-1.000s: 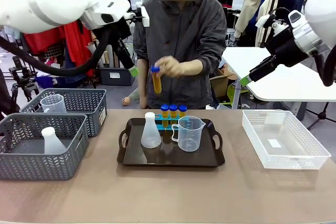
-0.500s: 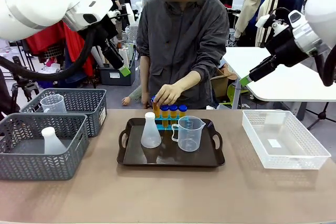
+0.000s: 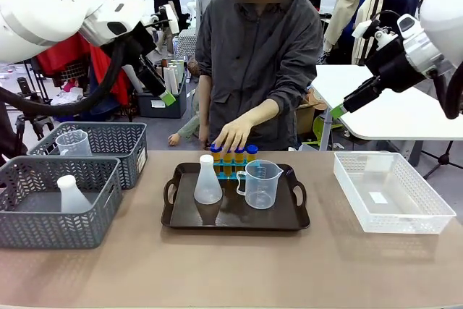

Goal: Prepare the laboratory tools.
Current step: Pick up one Small flask and place it on the Handle tray.

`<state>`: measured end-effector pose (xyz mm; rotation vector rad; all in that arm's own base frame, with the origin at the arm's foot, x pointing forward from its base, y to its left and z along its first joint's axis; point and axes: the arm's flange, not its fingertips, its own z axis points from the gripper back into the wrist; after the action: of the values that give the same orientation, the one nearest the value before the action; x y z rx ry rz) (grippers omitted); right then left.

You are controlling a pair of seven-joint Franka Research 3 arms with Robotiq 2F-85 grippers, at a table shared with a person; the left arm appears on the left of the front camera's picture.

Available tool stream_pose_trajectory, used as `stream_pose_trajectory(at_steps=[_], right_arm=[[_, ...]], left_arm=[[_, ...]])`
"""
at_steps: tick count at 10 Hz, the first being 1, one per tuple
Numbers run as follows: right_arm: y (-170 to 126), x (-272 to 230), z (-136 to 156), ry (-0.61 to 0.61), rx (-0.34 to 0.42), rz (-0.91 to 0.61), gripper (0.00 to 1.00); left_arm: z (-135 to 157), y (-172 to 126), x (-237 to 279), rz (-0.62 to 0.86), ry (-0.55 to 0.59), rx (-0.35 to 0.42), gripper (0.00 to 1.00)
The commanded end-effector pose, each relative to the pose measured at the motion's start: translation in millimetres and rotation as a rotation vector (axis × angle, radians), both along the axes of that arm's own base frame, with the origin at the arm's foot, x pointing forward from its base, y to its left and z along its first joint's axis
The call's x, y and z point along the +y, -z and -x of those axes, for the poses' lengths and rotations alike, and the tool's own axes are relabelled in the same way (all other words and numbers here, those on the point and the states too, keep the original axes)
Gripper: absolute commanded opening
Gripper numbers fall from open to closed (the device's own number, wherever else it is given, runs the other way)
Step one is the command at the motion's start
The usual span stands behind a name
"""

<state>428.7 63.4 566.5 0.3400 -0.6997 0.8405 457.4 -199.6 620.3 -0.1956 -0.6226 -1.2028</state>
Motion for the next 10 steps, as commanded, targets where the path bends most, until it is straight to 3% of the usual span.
stream_pose_trajectory(at_steps=[1,2,3,10], right_arm=[[-0.6,-0.1,-2.0,-0.010,-0.007,-0.030,1.00],[-0.6,-0.1,-2.0,-0.010,-0.007,-0.030,1.00],[-0.6,-0.1,-2.0,-0.010,-0.007,-0.030,1.00],[-0.6,-0.1,-2.0,-0.010,-0.007,-0.030,1.00]], left_arm=[[5.0,3.6,4.0,0.013,-0.020,-0.006,1.00],[1.3,4.5,2.5,0.002,-0.076,0.025,1.00],[0.0,0.5,0.1,0.001,-0.003,0.001,1.00],[0.0,0.5,0.1,0.001,-0.003,0.001,1.00]])
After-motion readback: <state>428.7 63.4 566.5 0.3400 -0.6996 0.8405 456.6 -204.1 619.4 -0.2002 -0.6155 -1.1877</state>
